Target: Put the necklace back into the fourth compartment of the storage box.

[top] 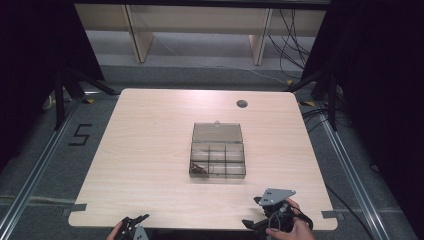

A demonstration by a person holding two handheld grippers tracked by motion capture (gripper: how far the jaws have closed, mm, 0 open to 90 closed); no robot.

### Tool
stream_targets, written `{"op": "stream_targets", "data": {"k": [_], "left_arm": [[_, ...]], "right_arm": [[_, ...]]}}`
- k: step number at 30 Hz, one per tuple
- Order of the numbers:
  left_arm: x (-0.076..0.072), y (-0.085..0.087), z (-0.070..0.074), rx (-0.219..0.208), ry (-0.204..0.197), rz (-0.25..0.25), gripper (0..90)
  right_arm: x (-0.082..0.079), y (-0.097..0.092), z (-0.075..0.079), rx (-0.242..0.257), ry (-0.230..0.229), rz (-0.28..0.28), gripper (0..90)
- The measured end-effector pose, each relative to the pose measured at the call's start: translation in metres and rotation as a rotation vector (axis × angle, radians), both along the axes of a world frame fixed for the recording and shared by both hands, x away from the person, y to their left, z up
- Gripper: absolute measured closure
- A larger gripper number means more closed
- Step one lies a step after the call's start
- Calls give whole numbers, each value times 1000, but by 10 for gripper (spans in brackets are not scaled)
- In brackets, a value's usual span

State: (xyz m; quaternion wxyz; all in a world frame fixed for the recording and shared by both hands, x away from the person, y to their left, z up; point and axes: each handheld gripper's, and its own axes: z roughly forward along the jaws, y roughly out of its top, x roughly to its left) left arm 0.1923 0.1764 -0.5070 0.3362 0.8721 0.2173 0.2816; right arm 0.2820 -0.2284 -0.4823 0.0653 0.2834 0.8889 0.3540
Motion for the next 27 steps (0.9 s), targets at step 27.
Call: {"op": "stream_targets", "data": {"k": [27], "left_arm": [[0,1,1,31,13,-15,157]], "right_arm": [[-7,-14,-6,6,2,-39,175]]}}
